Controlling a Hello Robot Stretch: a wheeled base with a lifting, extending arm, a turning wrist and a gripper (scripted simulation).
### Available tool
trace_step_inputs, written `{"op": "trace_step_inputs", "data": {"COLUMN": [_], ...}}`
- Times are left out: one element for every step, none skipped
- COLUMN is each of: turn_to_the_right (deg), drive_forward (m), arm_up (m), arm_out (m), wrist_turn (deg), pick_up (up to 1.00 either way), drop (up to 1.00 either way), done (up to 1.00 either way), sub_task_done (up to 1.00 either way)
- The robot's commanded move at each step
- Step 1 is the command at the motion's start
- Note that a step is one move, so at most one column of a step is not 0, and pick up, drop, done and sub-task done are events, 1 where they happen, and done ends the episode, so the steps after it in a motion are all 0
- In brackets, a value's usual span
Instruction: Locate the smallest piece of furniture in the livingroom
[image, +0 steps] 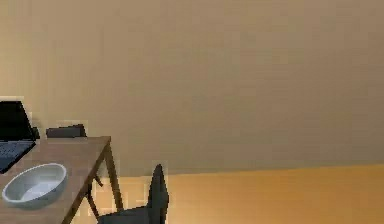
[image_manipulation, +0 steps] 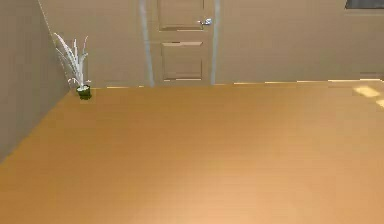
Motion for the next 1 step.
{"op": "trace_step_inputs", "data": {"turn_to_the_right": [27.0], "drive_forward": [0.00], "arm_up": [0.00], "arm_out": [0.00], "wrist_turn": [0.0], "pick_up": [0.00], "drop": [0.00], "done": [0.00], "sub_task_done": [0.00]}}
